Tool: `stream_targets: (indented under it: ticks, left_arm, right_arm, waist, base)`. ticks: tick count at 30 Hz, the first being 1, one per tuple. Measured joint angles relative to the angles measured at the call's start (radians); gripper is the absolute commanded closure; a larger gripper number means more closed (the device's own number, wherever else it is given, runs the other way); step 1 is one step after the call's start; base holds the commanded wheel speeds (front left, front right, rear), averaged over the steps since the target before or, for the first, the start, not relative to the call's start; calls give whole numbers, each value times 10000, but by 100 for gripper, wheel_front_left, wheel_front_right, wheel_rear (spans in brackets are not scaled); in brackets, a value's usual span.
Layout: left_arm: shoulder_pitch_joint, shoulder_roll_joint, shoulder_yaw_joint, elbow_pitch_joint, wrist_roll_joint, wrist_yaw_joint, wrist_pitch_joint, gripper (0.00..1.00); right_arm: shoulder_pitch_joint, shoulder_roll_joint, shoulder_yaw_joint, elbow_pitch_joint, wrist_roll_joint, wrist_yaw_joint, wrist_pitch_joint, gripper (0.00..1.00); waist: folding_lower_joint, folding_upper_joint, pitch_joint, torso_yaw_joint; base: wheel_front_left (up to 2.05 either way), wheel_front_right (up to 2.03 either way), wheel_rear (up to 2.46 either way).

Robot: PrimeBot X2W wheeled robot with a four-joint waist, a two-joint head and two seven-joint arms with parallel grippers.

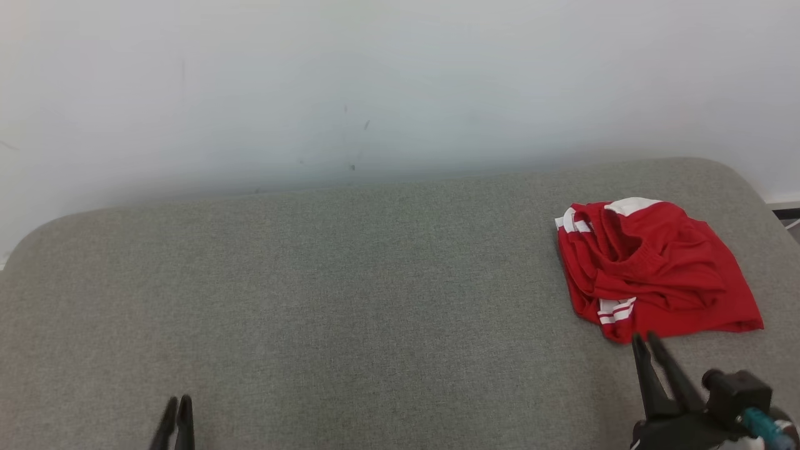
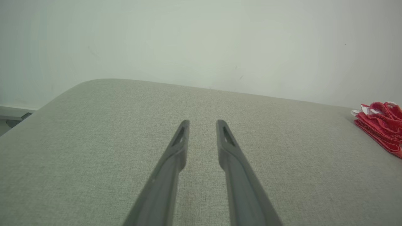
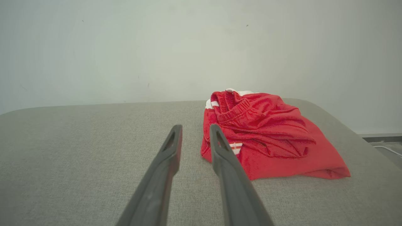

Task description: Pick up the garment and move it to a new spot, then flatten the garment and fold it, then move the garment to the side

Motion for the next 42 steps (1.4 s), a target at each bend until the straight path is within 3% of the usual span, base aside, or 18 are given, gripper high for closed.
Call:
stream_targets:
  ticks: [10, 42]
  left_arm:
    - [152, -169, 127, 395, -514, -88, 236, 100]
    - [-371, -433, 849, 623, -5196, -500, 1515, 100]
  right_arm:
    - [351, 393, -169, 320, 579, 107, 276, 100]
    - [45, 1262, -1501, 604, 4268, 899, 1521, 100]
  waist:
    - [0, 0, 33, 1]
    - [0, 0, 177, 16]
  base:
    - [0, 0, 0]
    - [0, 0, 0]
